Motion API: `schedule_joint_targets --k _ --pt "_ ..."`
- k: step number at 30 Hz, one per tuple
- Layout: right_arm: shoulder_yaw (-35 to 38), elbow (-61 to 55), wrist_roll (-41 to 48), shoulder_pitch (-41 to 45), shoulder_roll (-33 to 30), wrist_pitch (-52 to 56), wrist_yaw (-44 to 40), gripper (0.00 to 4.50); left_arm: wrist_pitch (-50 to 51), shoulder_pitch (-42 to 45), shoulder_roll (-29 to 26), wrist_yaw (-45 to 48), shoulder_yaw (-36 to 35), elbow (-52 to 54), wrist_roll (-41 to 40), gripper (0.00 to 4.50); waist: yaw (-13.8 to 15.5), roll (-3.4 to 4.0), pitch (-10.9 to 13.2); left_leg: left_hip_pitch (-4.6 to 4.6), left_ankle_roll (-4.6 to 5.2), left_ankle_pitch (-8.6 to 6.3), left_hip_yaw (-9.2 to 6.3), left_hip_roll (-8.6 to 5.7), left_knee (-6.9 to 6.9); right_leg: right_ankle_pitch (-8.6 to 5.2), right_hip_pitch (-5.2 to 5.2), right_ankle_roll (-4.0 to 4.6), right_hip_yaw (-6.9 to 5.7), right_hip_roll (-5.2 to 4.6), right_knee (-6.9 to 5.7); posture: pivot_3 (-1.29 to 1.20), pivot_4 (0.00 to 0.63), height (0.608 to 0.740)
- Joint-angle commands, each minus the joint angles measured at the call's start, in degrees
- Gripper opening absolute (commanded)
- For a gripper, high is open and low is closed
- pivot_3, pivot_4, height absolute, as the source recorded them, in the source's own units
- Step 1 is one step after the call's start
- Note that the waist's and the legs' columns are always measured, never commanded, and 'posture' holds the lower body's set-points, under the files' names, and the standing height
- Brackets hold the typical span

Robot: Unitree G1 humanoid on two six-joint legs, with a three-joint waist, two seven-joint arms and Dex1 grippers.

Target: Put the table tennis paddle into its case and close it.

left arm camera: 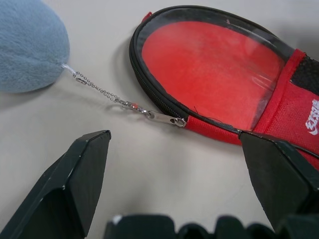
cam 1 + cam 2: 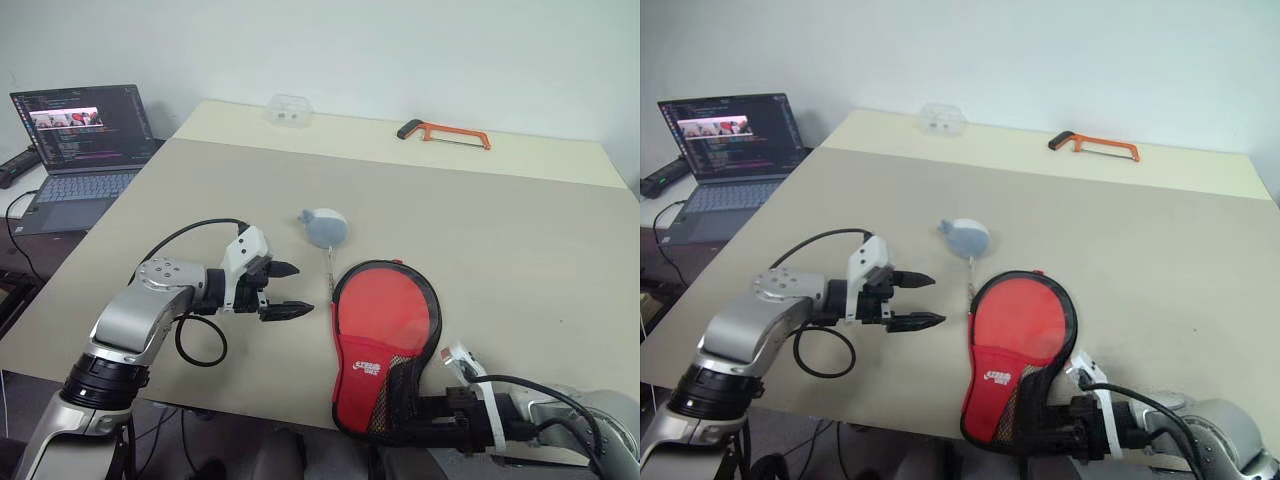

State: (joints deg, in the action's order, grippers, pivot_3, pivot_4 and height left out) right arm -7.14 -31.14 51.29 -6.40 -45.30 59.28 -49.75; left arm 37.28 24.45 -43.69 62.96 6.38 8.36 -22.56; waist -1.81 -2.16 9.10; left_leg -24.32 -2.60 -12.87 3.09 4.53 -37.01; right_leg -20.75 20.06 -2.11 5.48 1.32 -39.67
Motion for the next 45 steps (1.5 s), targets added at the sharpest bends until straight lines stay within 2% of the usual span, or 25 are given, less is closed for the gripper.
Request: schedule_joint_targets --k 1,5,9,11,13,16,19,21,24,29,35,39,45 --pt "2.07 0.19 -4.88 0.81 -6.23 -3.76 -3.19 4.48 -0.68 1.33 0.32 -0.21 -0.49 0.68 -0.25 4.5 0.02 0.0 0.0 0.0 0.0 0.0 0.02 -0.03 -0.03 0.0 0.0 0.0 -0.01 -0.03 -0.01 0.0 0.15 0.74" --pt "7.01 0.3 -9.32 -0.19 -15.31 -9.85 -8.02 4.48 -0.89 2.53 1.39 -0.93 -1.75 -0.5 -0.85 4.5 0.16 0.05 0.03 0.0 0.02 -0.01 0.05 -0.11 -0.09 0.01 -0.04 -0.01 -0.03 -0.15 0.0 0.0 0.15 0.74" --pt "16.27 0.79 -8.08 1.1 -16.48 -11.93 -7.71 4.48 0.16 7.17 1.03 -1.88 -5.39 -2.97 -2.43 4.5 0.23 0.0 0.06 0.0 0.02 0.0 0.0 -0.14 -0.06 0.0 -0.05 -0.01 -0.02 -0.11 0.0 0.0 0.15 0.74" --pt "19.26 0.34 -6.65 3.65 -14.48 -11.98 -5.93 4.48 1.26 10.41 1.08 -2.45 -7.38 -4.71 -3.83 4.5 0.24 -0.01 0.09 -0.03 0.01 0.0 -0.04 -0.14 -0.06 0.01 -0.02 0.0 -0.04 0.0 -0.01 0.0 0.15 0.74" --pt "19.44 -0.33 -4.0 9.62 -8.53 -12.16 -1.23 4.48 0.26 15.49 1.03 -2.34 -8.44 -8.34 -3.83 4.5 0.12 -0.03 0.09 -0.01 0.01 0.0 -0.02 -0.14 -0.04 0.01 -0.02 0.0 -0.04 0.02 -0.01 0.0 0.15 0.74" --pt "14.15 -1.67 -5.2 16.4 0.76 -13.5 4.58 4.48 -2.86 22.34 1.89 -1.67 -7.39 -15.27 -1.58 4.5 -0.1 -0.01 0.17 0.01 -0.01 0.01 0.02 -0.21 -0.05 0.01 0.01 0.0 -0.05 0.13 -0.05 0.0 0.15 0.74" --pt "6.37 0.62 -13.17 19.89 9.78 -17.51 11.56 4.48 -7.93 27.49 2.84 -0.59 -4.67 -23.38 2.34 4.5 0.03 0.03 0.19 -0.02 -0.05 0.03 0.07 -0.25 -0.03 0.0 0.08 0.0 -0.03 0.09 -0.05 0.0 0.15 0.74" --pt "2.38 4.12 -17.02 19.83 15.16 -18.66 15.58 4.48 -10.34 30.19 4.87 0.85 -2.86 -28.25 3.92 4.5 0.11 0.02 0.19 -0.07 -0.17 0.1 0.11 -0.24 -0.03 0.01 0.17 0.0 -0.01 0.08 -0.07 0.0 0.15 0.74" --pt "-0.28 6.85 -19.91 18.71 19.88 -20.77 17.38 4.48 -13.48 32.96 7.53 3.4 -0.59 -34.69 6.09 4.5 0.42 0.1 0.25 -0.2 -0.22 0.13 0.18 -0.05 -0.06 0.0 0.32 -0.01 0.0 -0.06 -0.15 0.0 0.15 0.74" --pt "-1.45 12.28 -21.69 17.74 24.67 -18.74 20.55 4.48 -22.73 39.96 13.1 4.98 2.29 -51.74 11.86 4.5 0.61 0.08 0.27 -0.39 -0.23 0.14 0.25 -0.06 -0.23 0.0 0.53 -0.01 0.01 -0.09 -0.27 0.0 0.15 0.74" --pt "-3.18 15.34 -24.67 18.09 26.39 -17.16 22.42 4.48 -34.36 46.33 17.43 1.77 5.52 -70.22 21.17 4.5 0.06 0.09 0.26 -0.39 -0.21 0.13 0.24 -0.37 -0.2 0.0 0.56 -0.01 0.04 -0.03 -0.32 0.0 0.15 0.74" --pt "-3.53 16.55 -26.59 17.92 27.65 -19.41 23.36 4.48 -36.81 48.0 20.33 -2.28 6.61 -76.96 25.69 4.5 0.0 0.08 0.27 -0.39 -0.21 0.13 0.23 -0.37 -0.21 0.0 0.56 -0.01 0.02 -0.03 -0.33 0.0 0.15 0.74" --pt "-2.46 17.17 -27.57 18.65 29.87 -20.11 25.24 4.48 -37.1 48.01 24.41 -7.94 7.15 -80.63 30.03 4.5 0.08 0.06 0.25 -0.38 -0.22 0.14 0.22 -0.39 -0.24 0.0 0.51 -0.01 0.01 -0.05 -0.37 0.0 0.15 0.74"
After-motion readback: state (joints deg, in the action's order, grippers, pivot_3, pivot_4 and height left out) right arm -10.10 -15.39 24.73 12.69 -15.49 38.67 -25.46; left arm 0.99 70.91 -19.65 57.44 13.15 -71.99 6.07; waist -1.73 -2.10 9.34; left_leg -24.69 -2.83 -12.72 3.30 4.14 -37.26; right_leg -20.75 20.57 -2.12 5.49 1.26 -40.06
